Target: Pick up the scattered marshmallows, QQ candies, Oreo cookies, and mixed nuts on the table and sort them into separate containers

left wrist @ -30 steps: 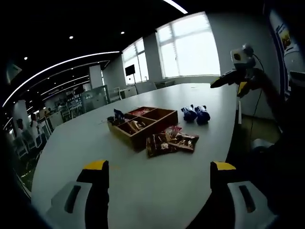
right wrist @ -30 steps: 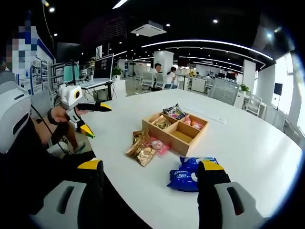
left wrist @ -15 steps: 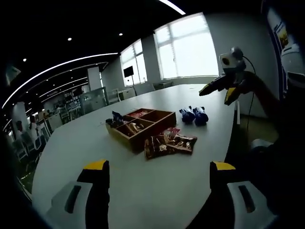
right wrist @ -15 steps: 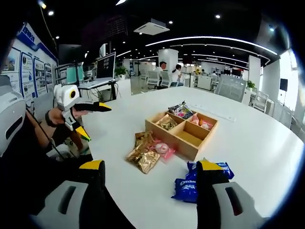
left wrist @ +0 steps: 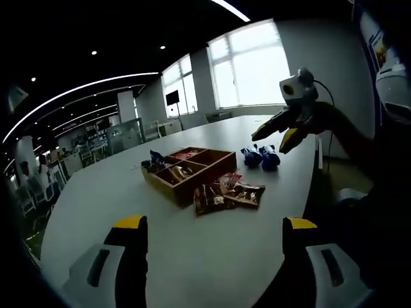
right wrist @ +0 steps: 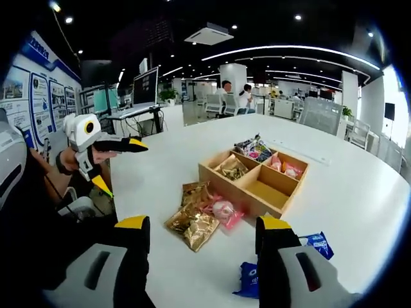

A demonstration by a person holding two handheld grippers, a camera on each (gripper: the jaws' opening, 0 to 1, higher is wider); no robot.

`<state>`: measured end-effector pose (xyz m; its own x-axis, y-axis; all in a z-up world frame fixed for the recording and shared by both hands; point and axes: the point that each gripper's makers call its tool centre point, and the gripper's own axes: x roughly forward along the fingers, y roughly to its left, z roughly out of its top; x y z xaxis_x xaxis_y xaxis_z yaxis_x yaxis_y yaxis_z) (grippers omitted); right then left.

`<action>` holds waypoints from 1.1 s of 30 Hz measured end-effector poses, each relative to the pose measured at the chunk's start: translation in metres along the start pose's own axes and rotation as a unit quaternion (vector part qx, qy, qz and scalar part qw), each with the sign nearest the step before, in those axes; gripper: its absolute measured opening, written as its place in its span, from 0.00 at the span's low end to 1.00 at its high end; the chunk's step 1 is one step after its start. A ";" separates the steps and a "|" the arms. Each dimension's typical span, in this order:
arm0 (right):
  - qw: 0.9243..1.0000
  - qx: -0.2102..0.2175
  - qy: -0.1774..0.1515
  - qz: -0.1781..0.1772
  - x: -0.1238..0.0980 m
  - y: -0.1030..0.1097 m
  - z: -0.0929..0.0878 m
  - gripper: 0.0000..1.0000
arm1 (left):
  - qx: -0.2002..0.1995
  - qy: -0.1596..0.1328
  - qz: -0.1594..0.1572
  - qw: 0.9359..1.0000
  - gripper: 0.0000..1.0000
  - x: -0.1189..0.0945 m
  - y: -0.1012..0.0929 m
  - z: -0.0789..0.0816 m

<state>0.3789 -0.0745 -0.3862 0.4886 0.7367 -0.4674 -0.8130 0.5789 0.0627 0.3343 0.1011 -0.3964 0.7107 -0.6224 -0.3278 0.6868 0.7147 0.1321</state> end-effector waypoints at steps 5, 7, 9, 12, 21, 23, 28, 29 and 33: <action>1.000 0.003 0.004 0.005 0.013 -0.003 0.001 0.61 | 0.001 -0.002 0.001 1.000 0.90 0.001 0.003 0.001; 1.000 0.005 0.007 0.010 0.020 -0.002 -0.001 0.61 | 0.001 -0.005 0.000 1.000 0.89 0.001 0.003 0.002; 1.000 0.006 0.010 0.012 0.024 -0.002 -0.002 0.61 | 0.002 -0.007 0.000 1.000 0.89 0.002 0.003 0.003; 1.000 0.011 0.015 0.016 0.032 -0.005 -0.005 0.60 | 0.001 -0.007 0.000 1.000 0.89 0.002 0.004 0.003; 0.999 0.029 0.029 0.003 0.051 -0.017 -0.014 0.56 | -0.004 -0.031 -0.008 0.999 0.89 0.001 0.001 0.012; 0.999 0.035 0.029 0.006 0.056 -0.017 -0.016 0.54 | -0.006 -0.033 -0.010 0.999 0.89 0.001 0.000 0.012; 0.999 0.040 0.035 0.000 0.066 -0.020 -0.019 0.53 | -0.006 -0.033 -0.011 0.999 0.88 0.001 0.001 0.011; 0.999 0.040 0.035 -0.001 0.067 -0.021 -0.019 0.52 | -0.006 -0.031 -0.010 0.999 0.88 0.001 0.001 0.010; 0.999 0.040 0.035 -0.001 0.073 -0.021 -0.019 0.48 | -0.007 -0.028 -0.010 1.000 0.87 0.002 0.002 0.007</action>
<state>0.4254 -0.0399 -0.4382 0.4653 0.7110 -0.5272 -0.7822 0.6091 0.1311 0.3382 0.0991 -0.3898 0.7046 -0.6533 -0.2771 0.6991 0.7060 0.1134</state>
